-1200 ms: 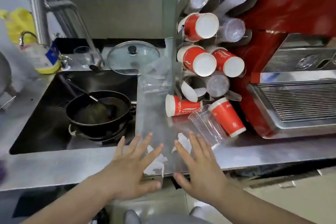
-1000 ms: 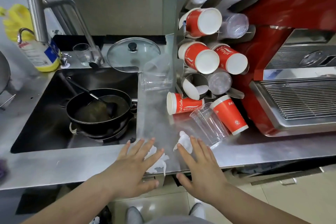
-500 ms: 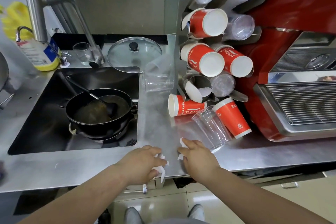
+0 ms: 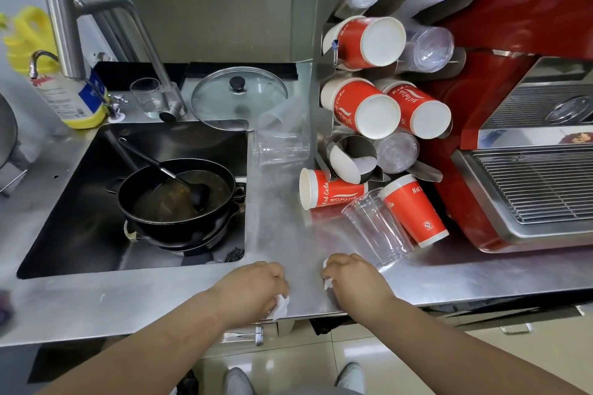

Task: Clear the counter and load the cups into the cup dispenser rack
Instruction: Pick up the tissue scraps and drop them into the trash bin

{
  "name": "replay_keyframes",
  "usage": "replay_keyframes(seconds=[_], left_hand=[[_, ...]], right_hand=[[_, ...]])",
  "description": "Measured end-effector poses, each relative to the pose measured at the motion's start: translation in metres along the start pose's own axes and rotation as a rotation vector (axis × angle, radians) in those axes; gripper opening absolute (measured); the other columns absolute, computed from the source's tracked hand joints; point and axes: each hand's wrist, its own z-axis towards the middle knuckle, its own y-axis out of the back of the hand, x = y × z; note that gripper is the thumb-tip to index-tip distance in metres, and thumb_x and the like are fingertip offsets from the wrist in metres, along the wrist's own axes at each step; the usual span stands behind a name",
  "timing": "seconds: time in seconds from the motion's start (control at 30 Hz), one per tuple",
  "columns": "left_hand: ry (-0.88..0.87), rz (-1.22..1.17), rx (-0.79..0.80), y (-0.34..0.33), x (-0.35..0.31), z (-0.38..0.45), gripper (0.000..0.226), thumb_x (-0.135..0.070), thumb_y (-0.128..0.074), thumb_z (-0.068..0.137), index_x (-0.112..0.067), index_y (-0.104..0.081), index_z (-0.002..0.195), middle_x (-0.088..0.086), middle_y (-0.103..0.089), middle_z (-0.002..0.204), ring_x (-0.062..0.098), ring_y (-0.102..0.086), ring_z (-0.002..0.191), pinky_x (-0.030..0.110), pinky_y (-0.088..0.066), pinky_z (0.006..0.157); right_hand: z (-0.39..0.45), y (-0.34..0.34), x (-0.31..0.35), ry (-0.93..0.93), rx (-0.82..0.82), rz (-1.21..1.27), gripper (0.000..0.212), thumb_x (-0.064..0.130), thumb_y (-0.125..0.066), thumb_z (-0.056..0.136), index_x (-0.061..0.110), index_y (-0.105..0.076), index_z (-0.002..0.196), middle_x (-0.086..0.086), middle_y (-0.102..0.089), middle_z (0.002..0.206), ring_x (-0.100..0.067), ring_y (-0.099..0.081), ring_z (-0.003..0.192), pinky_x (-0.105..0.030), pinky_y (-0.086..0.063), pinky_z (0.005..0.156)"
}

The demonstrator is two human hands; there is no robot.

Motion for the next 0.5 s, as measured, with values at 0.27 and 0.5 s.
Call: replay_keyframes(seconds=[0.27, 0.5], left_hand=[[0.002, -0.009, 0.007, 0.013, -0.005, -0.003, 0.033, -0.020, -0.045, 0.088, -0.028, -0.062, 0.115, -0.001, -0.054, 0.115, 0.022, -0.054, 0.105, 0.032, -0.046, 0.082], [0.046, -0.023, -0.166, 0.052, 0.005, -0.011, 0.042, -0.032, -0.036, 0.080, -0.027, -0.066, 0.109, -0.005, -0.057, 0.112, 0.019, -0.059, 0.102, 0.026, -0.048, 0.081]], right_hand=[[0.011, 0.012, 0.005, -0.033, 0.142, -0.016, 0.025, 0.010, -0.055, 0.085, 0.019, -0.066, 0.106, -0.003, -0.051, 0.118, -0.027, -0.057, 0.103, -0.024, -0.040, 0.073], [0.030, 0.043, 0.019, -0.035, 0.184, 0.076, 0.023, 0.021, -0.064, 0.082, 0.024, -0.068, 0.105, -0.002, -0.060, 0.120, -0.024, -0.060, 0.108, -0.029, -0.050, 0.089]])
